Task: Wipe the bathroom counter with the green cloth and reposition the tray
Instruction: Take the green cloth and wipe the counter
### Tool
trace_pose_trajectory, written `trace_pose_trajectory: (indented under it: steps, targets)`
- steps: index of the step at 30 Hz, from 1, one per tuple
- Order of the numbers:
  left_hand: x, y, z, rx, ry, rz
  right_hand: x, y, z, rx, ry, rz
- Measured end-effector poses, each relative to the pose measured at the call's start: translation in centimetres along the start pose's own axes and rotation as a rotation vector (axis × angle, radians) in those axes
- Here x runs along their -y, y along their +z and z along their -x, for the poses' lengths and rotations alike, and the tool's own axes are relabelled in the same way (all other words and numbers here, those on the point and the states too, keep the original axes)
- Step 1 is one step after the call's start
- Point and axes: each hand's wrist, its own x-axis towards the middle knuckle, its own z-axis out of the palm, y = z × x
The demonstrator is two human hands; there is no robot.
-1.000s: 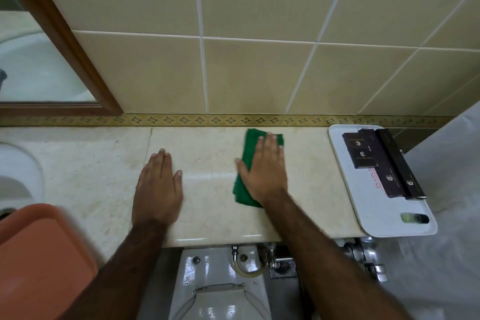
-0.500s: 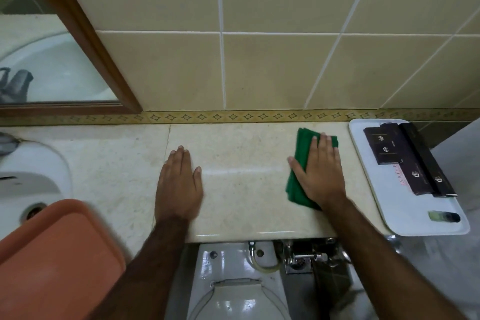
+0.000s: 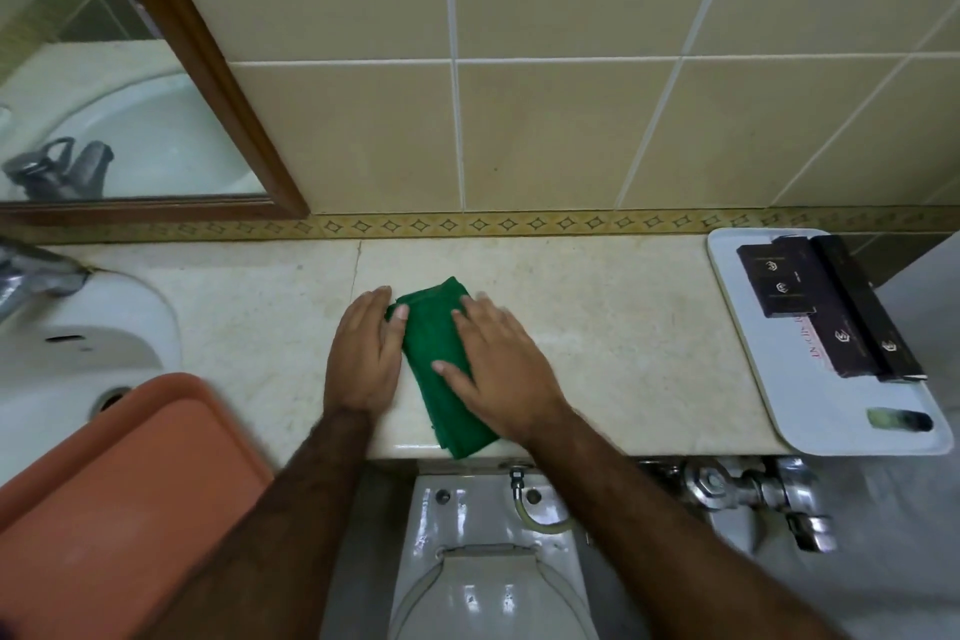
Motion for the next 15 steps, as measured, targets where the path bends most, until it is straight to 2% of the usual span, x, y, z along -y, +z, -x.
trace_pose_trajectory:
  steps: [3,5,8,12,15]
  targets:
    - [-0.9,-0.4,-0.2,0.033,0.025,-0.156,-1.2,-1.9,3.2,-0.081,0.278,0.045]
    - [-2.2,-0.7,-0.9,0.063,0.009,-0.287,-1.6,-2.8,4.2,-0.001,0.384,0.013]
    - [-4.6,-1.1,-2.5,0.192,-0.079,-0.338,-1.4,-4.0,3.7,0.153,0.521,-0.218]
    - [-6.3,-2.9,-3.3,0.341,-0.354,-0.062,-0.7,-5.3,2.5,0.238,0.593,-0.318]
    - [-5.2,-5.9,-3.0,0.272,-0.470,0.164,0.2,-5.9,1.5,0.173,0.592,-0.405]
